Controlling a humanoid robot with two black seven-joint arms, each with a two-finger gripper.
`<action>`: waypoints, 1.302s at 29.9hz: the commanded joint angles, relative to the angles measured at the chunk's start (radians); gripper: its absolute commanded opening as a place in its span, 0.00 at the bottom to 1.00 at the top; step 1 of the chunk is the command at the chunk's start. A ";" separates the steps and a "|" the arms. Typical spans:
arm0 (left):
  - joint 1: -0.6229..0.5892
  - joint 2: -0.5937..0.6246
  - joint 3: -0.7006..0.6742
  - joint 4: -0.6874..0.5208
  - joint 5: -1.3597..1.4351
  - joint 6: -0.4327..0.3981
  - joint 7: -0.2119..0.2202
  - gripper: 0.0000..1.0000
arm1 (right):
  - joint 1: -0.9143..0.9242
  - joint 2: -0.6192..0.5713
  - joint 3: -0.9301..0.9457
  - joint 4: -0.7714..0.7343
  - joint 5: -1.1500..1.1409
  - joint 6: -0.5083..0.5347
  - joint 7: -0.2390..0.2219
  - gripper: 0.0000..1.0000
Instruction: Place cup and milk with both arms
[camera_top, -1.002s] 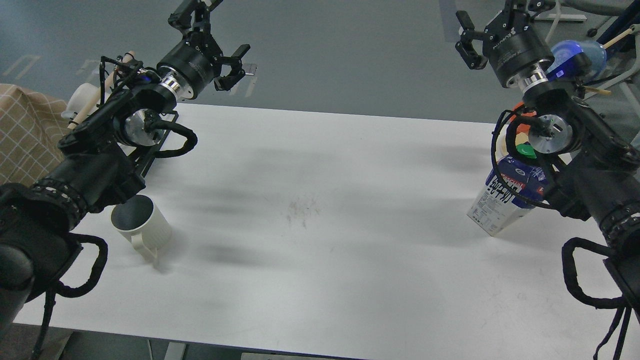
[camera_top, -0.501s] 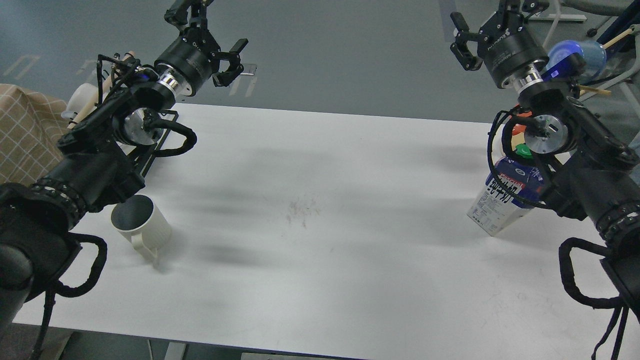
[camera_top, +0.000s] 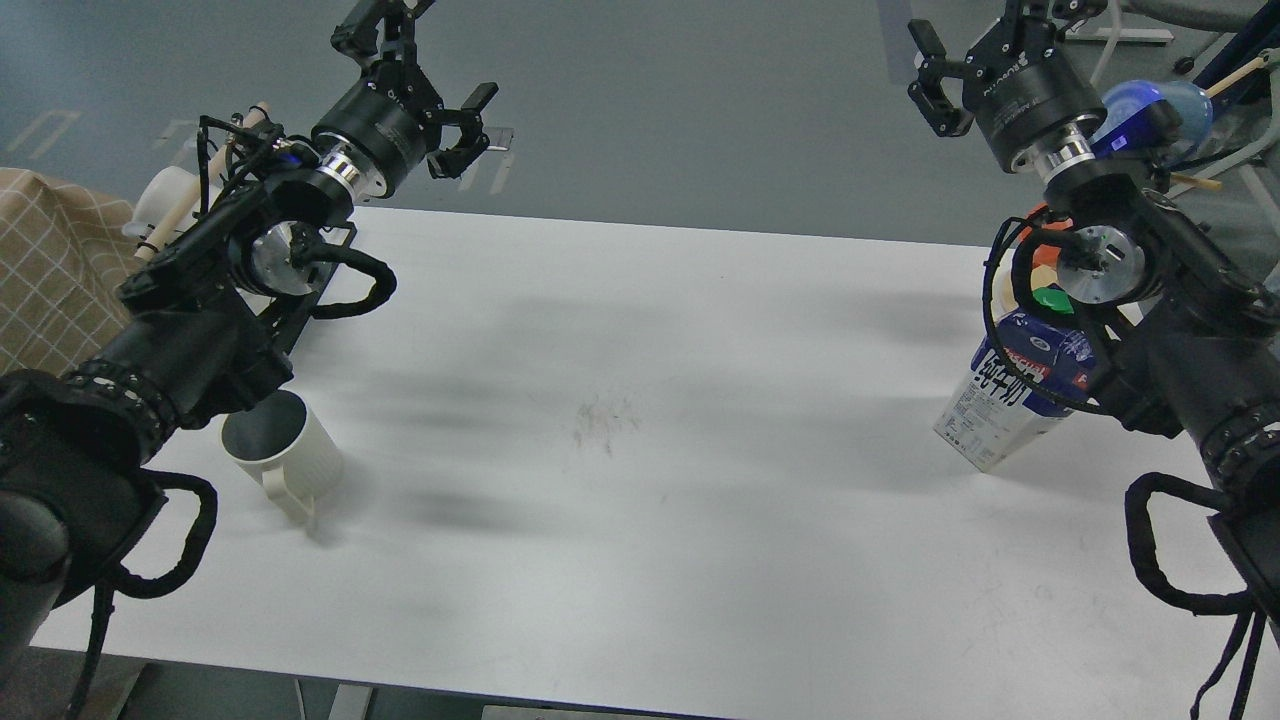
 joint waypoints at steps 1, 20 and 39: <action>-0.002 0.001 0.003 0.000 0.001 0.000 0.007 0.99 | 0.000 0.000 -0.001 -0.002 0.001 0.000 0.002 1.00; -0.008 0.012 0.006 -0.002 0.124 0.000 0.012 0.99 | -0.005 0.012 0.002 -0.003 0.001 0.000 0.017 1.00; 0.056 0.765 0.187 -0.796 1.088 0.000 -0.013 0.99 | -0.003 0.012 0.004 0.006 0.001 0.000 0.020 1.00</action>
